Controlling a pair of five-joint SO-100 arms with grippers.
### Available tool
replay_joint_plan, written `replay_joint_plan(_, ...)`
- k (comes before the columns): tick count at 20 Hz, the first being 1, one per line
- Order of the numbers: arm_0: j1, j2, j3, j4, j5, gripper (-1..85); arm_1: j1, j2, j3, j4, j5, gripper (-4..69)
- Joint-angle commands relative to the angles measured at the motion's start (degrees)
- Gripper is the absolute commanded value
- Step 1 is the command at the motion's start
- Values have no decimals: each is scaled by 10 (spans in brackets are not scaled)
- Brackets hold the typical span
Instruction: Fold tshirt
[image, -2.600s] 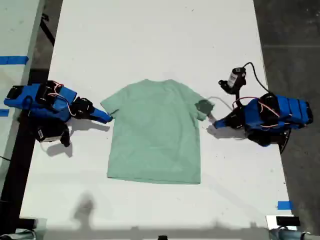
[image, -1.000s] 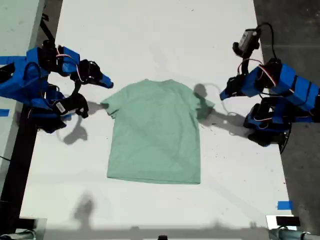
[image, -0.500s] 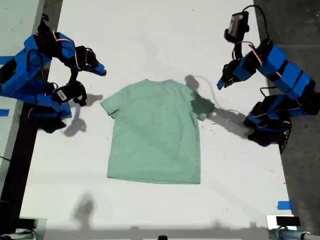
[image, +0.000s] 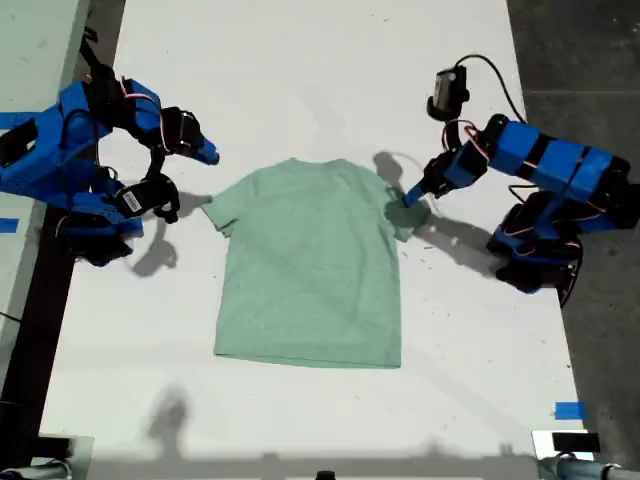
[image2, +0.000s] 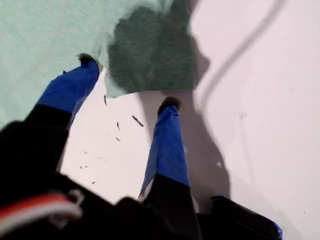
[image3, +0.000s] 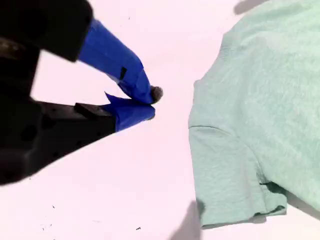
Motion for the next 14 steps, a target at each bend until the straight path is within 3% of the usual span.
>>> replay_joint_plan(1,7,21,2,-18,-12,7,3,2,47,-76,-4,275)
replay_joint_plan(7,7,10,3,-36,-12,3,21,-118,66,-155,-4,285)
replay_joint_plan(11,10,7,10,-40,-14,2,36,-163,32,-149,-18,263)
replay_joint_plan(12,10,7,11,-40,-14,2,39,-175,24,-145,-21,226)
replay_joint_plan(13,10,6,11,-42,-14,1,39,-184,17,-142,-21,79)
replay_joint_plan(14,11,6,11,-42,-14,1,38,-186,13,-139,-18,-6)
